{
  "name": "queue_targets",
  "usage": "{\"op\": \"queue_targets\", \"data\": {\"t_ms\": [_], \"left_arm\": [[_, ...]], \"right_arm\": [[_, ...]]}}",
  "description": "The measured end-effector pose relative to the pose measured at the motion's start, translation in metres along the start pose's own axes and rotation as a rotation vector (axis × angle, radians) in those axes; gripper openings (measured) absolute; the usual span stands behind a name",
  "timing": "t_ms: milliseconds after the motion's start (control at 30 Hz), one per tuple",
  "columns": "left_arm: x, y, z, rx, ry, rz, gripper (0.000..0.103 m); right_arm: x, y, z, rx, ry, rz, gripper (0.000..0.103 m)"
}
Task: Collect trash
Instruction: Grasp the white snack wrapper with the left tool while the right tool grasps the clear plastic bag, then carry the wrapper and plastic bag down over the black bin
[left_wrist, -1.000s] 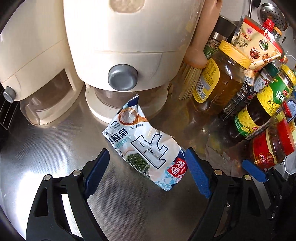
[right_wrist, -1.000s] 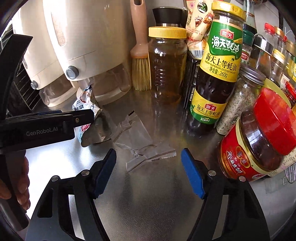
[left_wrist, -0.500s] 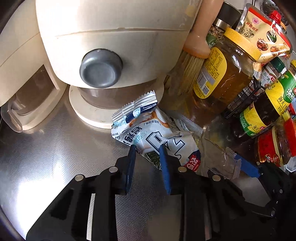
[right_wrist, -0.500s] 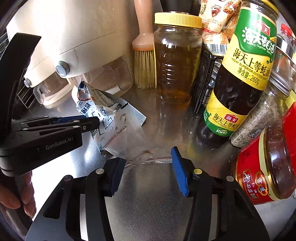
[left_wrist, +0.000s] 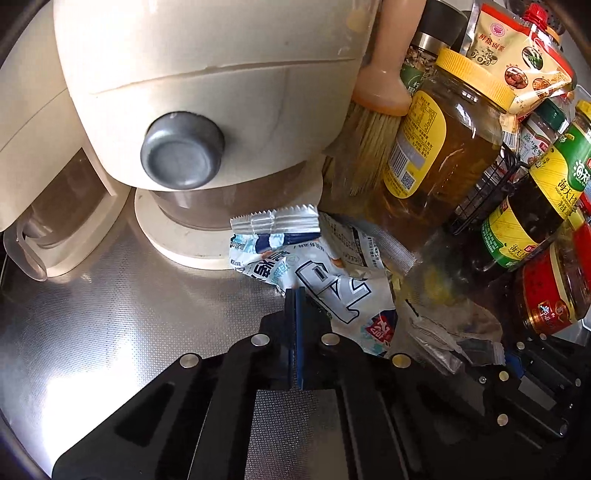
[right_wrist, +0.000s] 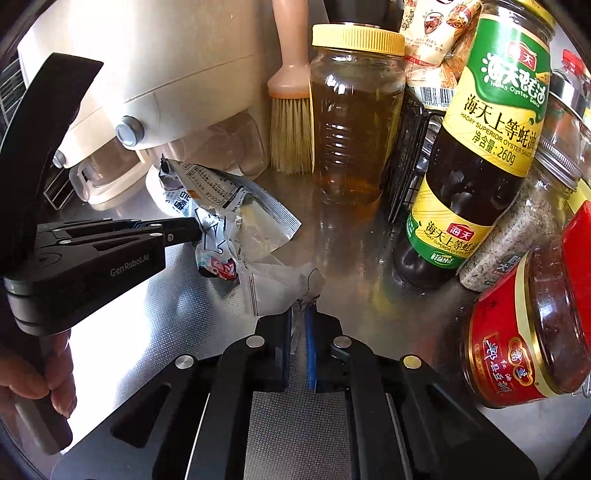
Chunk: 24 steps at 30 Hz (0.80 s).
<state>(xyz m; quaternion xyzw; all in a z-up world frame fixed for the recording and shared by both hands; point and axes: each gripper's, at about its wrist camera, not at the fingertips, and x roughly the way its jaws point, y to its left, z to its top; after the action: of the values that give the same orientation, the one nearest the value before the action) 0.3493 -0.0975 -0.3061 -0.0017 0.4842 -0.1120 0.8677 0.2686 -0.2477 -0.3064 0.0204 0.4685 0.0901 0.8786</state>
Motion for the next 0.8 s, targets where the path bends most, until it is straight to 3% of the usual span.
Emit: {"op": "queue_targets", "data": {"t_ms": [567, 600, 633, 700, 800], "left_arm": [[-0.068, -0.001, -0.017, 0.004, -0.046, 0.03, 0.0], [-0.071, 0.001, -0.014, -0.001, -0.046, 0.035, 0.005], [-0.075, 0.006, -0.012, -0.011, -0.053, 0.041, 0.025], [-0.077, 0.012, -0.008, -0.018, -0.074, 0.052, 0.042], [-0.078, 0.017, -0.007, -0.009, -0.071, 0.057, 0.042]], "right_arm": [[-0.044, -0.008, -0.012, 0.041, -0.067, 0.001, 0.005], [-0.044, -0.008, -0.013, 0.044, -0.064, 0.002, 0.005], [-0.044, -0.008, -0.013, 0.045, -0.062, 0.003, 0.005], [-0.046, -0.007, -0.014, 0.043, -0.064, 0.009, 0.005], [-0.047, -0.008, -0.014, 0.046, -0.065, 0.019, 0.005]]}}
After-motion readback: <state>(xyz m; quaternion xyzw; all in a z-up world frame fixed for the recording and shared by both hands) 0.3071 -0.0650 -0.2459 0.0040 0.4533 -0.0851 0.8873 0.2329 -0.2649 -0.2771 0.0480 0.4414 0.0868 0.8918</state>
